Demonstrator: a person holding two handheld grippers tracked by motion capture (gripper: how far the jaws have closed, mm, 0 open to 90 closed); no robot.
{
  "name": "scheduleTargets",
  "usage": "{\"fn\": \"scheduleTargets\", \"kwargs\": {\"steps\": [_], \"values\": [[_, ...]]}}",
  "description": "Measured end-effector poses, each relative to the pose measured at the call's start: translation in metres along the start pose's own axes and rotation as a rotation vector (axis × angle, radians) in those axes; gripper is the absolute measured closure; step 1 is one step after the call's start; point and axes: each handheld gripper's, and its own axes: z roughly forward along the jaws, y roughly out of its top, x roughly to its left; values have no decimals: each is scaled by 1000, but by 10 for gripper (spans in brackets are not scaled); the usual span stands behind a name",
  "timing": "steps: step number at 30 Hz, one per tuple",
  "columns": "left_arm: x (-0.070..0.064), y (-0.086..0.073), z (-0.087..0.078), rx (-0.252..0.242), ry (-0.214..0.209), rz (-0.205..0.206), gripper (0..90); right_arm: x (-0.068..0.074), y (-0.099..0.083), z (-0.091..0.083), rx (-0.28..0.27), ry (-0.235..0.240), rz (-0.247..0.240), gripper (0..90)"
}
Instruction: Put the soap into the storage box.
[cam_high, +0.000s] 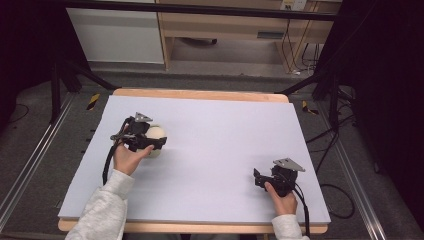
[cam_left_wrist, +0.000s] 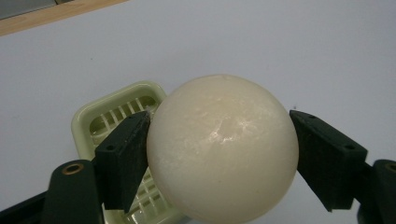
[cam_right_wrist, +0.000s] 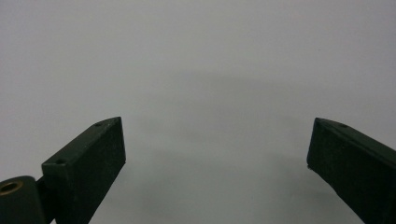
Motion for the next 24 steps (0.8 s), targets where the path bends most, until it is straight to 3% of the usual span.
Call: {"fn": "scheduleTargets", "kwargs": {"steps": [24], "values": [[29,-3,13,21,51,-56,236,0,0,0,-1,-2,-2,49]]}}
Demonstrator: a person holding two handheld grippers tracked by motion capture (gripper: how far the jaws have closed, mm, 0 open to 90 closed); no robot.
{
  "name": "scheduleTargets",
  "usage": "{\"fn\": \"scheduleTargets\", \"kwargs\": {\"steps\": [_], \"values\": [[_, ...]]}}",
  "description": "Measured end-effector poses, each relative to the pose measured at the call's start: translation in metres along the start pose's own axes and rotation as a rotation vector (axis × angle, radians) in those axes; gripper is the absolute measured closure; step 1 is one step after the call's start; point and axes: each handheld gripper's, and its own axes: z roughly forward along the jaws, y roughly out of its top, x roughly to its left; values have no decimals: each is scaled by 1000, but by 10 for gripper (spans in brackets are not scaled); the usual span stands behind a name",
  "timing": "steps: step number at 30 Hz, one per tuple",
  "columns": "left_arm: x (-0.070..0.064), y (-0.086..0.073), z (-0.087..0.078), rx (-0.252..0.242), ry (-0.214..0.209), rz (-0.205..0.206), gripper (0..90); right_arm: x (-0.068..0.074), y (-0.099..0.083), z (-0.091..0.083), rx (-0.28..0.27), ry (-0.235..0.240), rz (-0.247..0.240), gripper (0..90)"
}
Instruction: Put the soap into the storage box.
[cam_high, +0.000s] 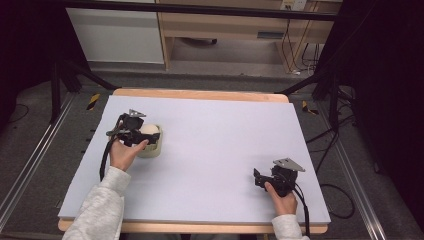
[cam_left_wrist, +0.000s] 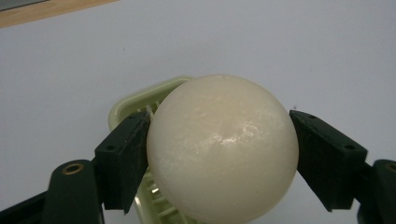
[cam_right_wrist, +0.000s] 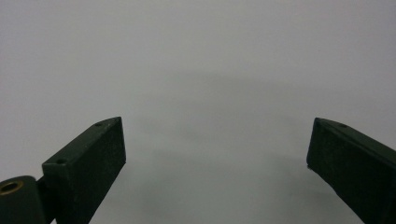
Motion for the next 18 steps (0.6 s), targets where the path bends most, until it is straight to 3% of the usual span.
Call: {"fn": "scheduleTargets", "kwargs": {"steps": [18], "values": [[10,-8,17,42,10,-8,236,0,0,0,1,1,1,49]]}}
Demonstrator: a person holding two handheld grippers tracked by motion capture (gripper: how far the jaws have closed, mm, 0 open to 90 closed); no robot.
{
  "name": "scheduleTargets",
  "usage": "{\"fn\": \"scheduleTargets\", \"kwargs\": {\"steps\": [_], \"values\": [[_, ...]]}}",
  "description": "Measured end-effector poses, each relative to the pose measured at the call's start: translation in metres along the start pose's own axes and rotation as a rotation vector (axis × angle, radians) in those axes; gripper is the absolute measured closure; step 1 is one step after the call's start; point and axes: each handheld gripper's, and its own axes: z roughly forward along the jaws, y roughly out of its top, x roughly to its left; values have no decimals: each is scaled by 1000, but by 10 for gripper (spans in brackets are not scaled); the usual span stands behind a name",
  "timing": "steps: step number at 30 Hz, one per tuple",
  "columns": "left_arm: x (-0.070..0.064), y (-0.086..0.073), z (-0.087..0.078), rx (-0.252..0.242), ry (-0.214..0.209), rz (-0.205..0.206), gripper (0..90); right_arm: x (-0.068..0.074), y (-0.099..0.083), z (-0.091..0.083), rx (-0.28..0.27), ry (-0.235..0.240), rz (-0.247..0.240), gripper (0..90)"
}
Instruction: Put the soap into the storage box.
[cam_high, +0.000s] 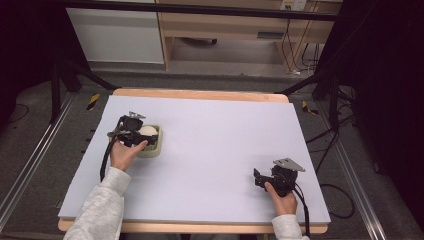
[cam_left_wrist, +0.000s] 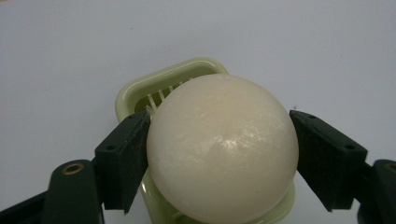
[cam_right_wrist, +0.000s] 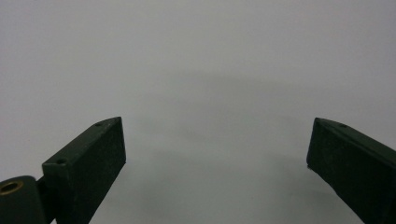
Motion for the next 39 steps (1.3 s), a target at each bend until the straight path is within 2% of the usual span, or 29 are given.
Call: {"fn": "scheduleTargets", "kwargs": {"steps": [6,17,39], "values": [[3,-3,5,9,4,-10,236,0,0,0,-1,0,1,49],[3,-6,11,28,11,-1,236,0,0,0,-1,-1,-1,50],[0,-12,17,26,34,5,234,0,0,0,0,-1,-1,50]]}}
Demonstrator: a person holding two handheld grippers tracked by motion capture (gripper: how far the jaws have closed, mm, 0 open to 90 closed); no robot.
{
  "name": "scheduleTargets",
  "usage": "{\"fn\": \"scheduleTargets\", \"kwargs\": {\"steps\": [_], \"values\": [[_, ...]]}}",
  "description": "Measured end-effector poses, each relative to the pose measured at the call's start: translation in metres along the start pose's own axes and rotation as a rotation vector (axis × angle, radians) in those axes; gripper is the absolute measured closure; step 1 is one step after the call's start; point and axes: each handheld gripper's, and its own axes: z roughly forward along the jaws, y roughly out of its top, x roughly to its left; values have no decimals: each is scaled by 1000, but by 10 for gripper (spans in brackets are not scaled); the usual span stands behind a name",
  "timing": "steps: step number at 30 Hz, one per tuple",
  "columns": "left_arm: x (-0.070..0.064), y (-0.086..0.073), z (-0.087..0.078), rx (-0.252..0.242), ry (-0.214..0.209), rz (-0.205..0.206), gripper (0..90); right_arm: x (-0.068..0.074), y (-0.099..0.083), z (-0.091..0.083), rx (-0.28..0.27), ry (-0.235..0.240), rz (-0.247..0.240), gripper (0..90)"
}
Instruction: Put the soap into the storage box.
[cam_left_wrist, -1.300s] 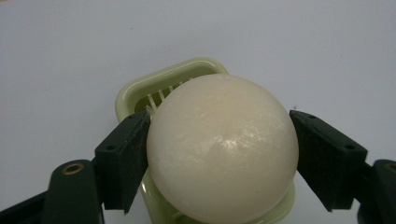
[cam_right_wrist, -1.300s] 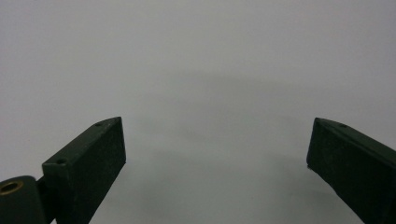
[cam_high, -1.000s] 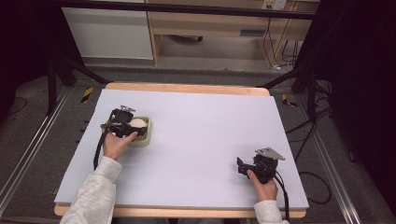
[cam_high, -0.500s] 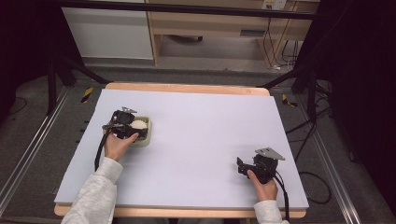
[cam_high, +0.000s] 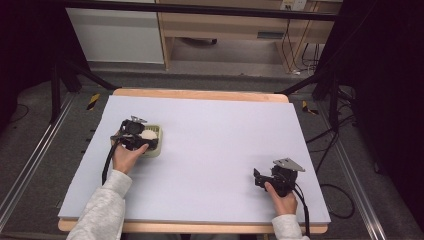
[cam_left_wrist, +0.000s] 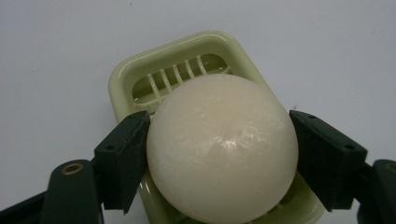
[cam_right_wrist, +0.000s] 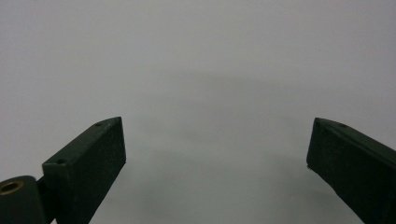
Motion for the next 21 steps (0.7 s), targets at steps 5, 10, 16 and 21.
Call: {"fn": "scheduleTargets", "kwargs": {"steps": [5,10,16,21], "values": [[1,-2,-2,-16,0,-9,213,0,0,0,0,0,0,49],[-3,-1,-9,-37,-9,4,162,0,0,0,1,0,0,50],[-4,-5,-28,-83,-26,10,126,0,0,0,1,1,0,49],[-4,-13,-43,-118,-46,4,123,0,0,0,0,0,1,49]]}}
